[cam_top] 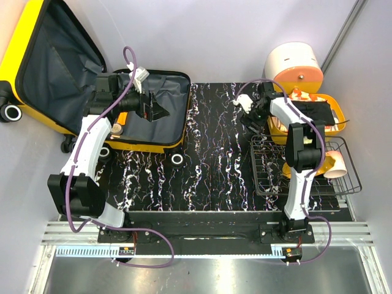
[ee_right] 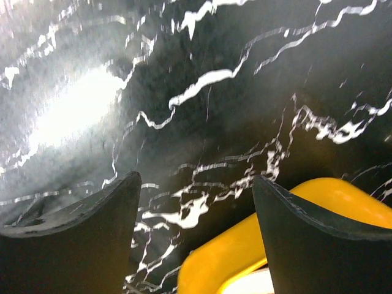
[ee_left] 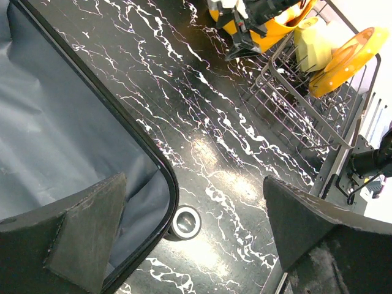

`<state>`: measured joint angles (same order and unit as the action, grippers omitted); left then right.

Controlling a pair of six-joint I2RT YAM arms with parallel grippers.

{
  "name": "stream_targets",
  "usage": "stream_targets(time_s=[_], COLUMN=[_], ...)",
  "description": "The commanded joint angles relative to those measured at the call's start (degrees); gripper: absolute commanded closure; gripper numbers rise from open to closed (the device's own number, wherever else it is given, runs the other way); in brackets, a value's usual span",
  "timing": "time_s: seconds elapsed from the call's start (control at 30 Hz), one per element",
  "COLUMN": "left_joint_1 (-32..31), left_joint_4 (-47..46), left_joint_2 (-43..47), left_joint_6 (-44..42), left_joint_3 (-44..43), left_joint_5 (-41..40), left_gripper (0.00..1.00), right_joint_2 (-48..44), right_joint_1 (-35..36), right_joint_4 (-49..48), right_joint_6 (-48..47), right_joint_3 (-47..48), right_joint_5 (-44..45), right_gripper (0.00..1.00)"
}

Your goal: Open, take out, and arrange the luggage

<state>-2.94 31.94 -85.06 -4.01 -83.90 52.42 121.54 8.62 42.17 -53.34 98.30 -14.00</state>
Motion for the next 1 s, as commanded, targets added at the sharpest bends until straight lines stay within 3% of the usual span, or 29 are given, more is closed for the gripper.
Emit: stream_targets(time_s=[0.0, 0.17, 0.33, 0.5, 0.67, 0.97], left_joint_1=[0.3, 0.3, -0.1, -0.2, -0.3, -0.3], left_joint_4=[-1.6, -1.7, -2.1, -2.1, -2.1, -0.4], left_joint_2=[-0.3, -0.4, -0.2, -0.2, -0.1, 0.8], left_joint_6=[0.1, 0.0, 0.0, 0.1, 0.1, -2.1], left_joint_3=[-3.0, -2.8, -2.3, -2.5, -2.0, -1.3], left_joint_5=[1.7, 2.9, 3.1, 2.6, 2.1, -0.3], left_gripper=[0.02, 0.02, 0.02, 0.02, 0.02, 0.02], right_joint_2=[-6.6, -10.5, -10.4, -2.2, 7.9, 13.3], right_joint_1=[-2.1, -3.5, -8.3, -15.2, -22.4, -26.1], right_joint_4=[4.9, 6.3, 0.6, -5.4, -5.7, -15.9], right_joint_6=[-0.7, 9.0, 29.8, 51.9, 64.7, 70.7], right_joint_3=[-0.3, 7.2, 21.6, 38.8, 55.8, 53.5], right_joint_5=[-0.8, -10.1, -18.1, -10.5, -8.2, -0.7], right_gripper=[0.18, 0.14, 0.08, 0.07, 0.08, 0.03])
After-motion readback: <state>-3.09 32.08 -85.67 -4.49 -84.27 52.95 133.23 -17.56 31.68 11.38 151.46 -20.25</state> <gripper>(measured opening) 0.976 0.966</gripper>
